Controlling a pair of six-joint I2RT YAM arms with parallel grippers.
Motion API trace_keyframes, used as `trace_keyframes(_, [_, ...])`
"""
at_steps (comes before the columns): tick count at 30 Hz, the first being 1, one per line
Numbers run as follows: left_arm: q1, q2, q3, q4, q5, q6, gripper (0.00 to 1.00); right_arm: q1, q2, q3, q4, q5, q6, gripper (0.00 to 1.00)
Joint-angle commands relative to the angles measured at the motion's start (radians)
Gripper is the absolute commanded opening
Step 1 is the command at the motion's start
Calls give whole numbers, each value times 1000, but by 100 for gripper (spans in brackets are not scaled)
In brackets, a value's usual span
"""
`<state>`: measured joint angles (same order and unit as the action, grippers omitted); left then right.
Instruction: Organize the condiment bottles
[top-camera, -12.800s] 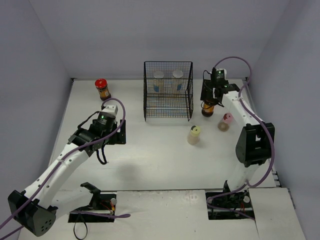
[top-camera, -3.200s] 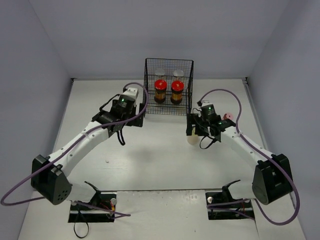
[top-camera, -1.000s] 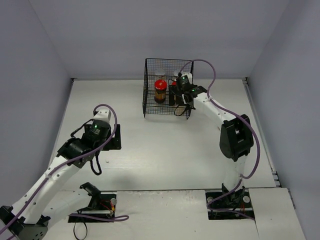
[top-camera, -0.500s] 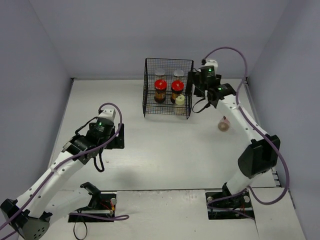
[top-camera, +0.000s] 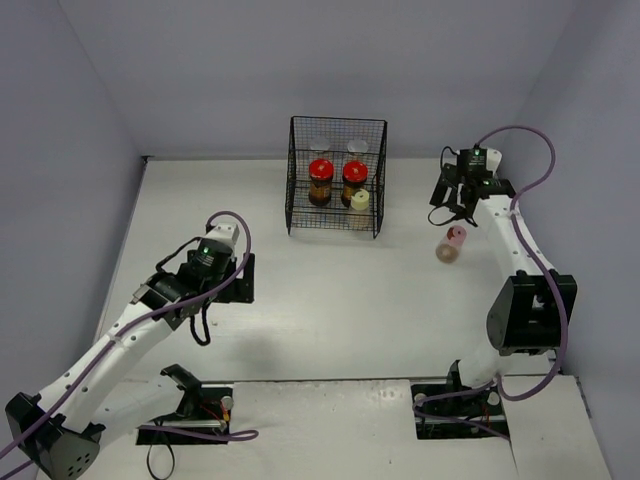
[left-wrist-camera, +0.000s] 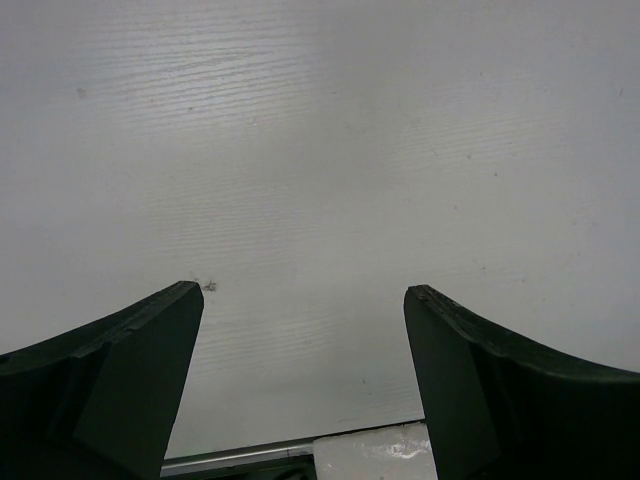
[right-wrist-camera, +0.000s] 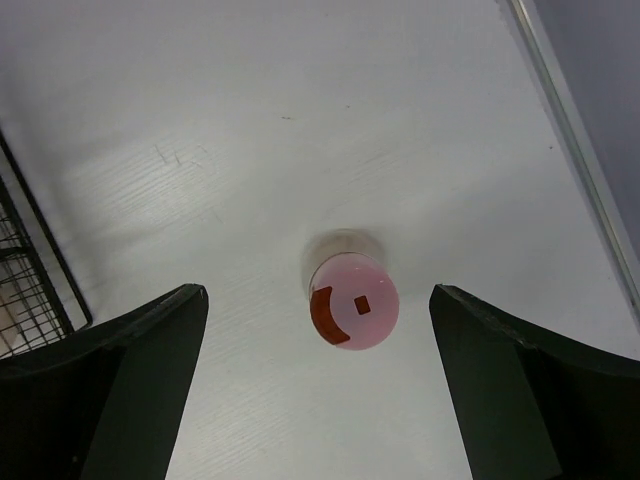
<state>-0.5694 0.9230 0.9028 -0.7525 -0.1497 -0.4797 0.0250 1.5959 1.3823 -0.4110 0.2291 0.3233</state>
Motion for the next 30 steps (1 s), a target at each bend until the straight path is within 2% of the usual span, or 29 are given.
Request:
trace_keyframes(1, [3, -1, 12, 48, 18, 7, 83, -14, 42, -5, 25, -23, 25, 99])
trace_keyframes(8, [3, 0, -1, 48, 29, 4, 83, -19, 119, -34, -6, 4, 19, 98])
trace_keyframes(22, [3, 34, -1, 76, 42, 3, 83, -20, 111, -112, 14, -31, 39, 84])
trace_keyframes(25, [3, 36, 2, 77, 42, 4, 83, -22, 98, -131, 32, -34, 37, 74])
trace_keyframes(26, [3, 36, 1, 78, 42, 3, 83, -20, 92, -134, 44, -34, 37, 66])
trace_keyframes(30, [3, 39, -2, 81, 42, 4, 83, -20, 62, -146, 63, -31, 31, 49])
